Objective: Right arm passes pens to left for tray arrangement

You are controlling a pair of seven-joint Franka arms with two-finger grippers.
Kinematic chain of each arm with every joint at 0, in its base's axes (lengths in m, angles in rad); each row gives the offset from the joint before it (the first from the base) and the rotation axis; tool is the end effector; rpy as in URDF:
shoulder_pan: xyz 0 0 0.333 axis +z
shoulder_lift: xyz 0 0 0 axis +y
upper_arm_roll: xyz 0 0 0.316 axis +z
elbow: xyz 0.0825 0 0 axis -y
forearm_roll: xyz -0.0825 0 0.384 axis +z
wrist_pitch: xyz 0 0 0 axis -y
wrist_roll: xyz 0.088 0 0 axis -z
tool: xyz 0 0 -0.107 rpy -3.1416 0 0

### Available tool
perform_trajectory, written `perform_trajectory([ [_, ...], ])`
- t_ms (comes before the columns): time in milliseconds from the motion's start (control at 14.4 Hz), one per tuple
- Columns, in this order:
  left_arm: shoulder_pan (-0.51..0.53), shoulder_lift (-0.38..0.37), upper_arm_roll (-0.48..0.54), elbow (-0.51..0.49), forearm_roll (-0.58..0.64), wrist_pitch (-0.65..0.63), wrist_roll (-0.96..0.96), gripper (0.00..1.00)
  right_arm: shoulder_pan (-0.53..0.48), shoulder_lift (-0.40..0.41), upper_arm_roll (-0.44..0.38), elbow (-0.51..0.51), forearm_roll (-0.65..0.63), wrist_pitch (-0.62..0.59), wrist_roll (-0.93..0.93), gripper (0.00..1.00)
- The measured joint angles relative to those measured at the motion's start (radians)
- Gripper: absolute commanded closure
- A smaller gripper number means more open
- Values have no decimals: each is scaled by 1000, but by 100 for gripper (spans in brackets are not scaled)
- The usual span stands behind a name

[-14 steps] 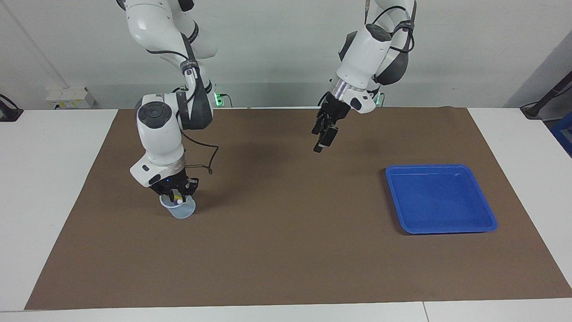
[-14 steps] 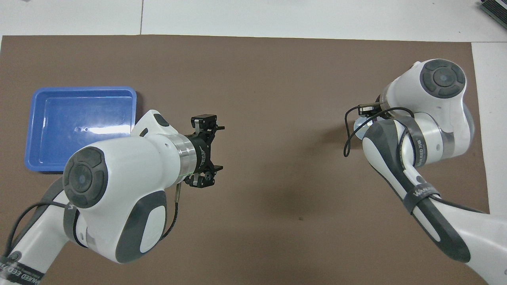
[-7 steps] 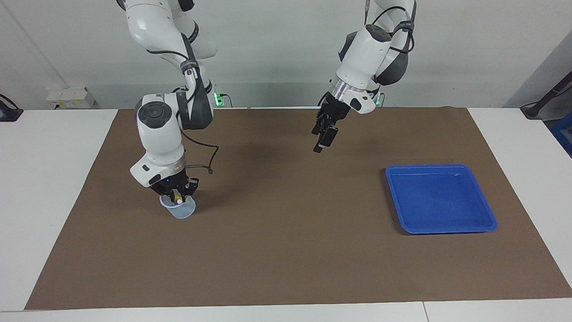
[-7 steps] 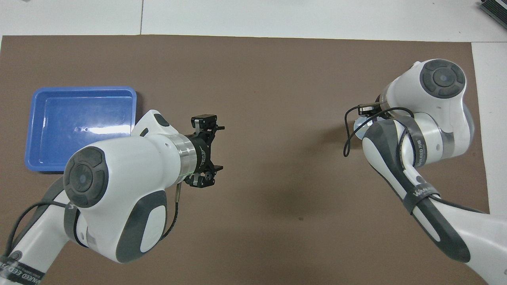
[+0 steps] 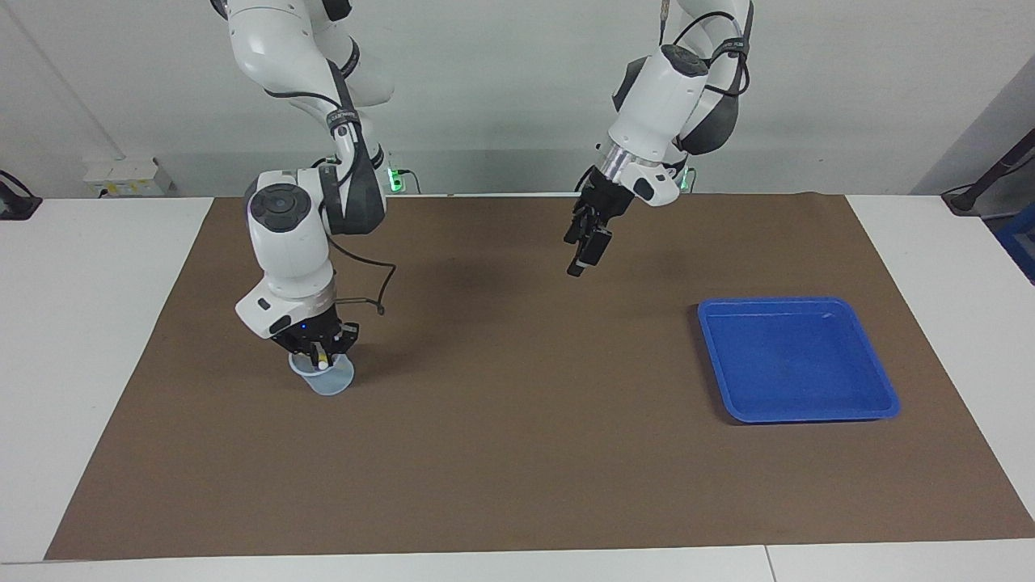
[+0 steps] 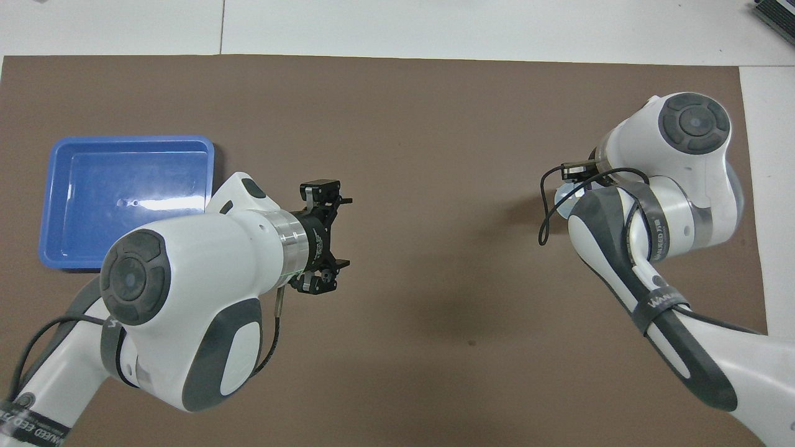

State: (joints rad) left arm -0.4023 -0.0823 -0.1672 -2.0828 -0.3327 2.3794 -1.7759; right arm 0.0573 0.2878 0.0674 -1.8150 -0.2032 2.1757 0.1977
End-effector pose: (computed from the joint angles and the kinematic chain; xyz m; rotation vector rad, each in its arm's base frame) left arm 0.4700 -0.3073 0.5027 2.0578 1.7370 -0.1273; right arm 0.6338 0.0689 0.3895 2.9993 0.0497 0.1466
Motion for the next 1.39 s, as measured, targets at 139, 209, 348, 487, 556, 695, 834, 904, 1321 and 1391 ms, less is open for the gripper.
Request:
perform_trajectory([
  [139, 0, 0, 0, 0, 0, 0, 0, 0, 0, 0, 0, 4, 0, 6, 0, 54],
  [209, 0, 0, 0, 0, 0, 0, 0, 0, 0, 0, 0, 8, 0, 7, 0, 54],
  [348, 0, 0, 0, 0, 0, 0, 0, 0, 0, 0, 0, 10, 0, 7, 0, 56],
  [487, 0, 0, 0, 0, 0, 0, 0, 0, 0, 0, 0, 10, 0, 8, 0, 60],
  [556, 0, 0, 0, 0, 0, 0, 0, 0, 0, 1, 1, 10, 0, 10, 0, 62],
  [695, 0, 0, 0, 0, 0, 0, 0, 0, 0, 6, 1, 10, 0, 17, 0, 64],
  [834, 0, 0, 0, -1, 0, 0, 0, 0, 0, 12, 1, 10, 0, 22, 0, 64],
  [904, 0, 0, 0, -1, 0, 0, 0, 0, 0, 13, 1, 10, 0, 23, 0, 67],
  [1321, 0, 0, 0, -1, 0, 0, 0, 0, 0, 13, 1, 11, 0, 24, 0, 79],
  [1391, 0, 0, 0, -1, 0, 0, 0, 0, 0, 13, 1, 11, 0, 24, 0, 83],
])
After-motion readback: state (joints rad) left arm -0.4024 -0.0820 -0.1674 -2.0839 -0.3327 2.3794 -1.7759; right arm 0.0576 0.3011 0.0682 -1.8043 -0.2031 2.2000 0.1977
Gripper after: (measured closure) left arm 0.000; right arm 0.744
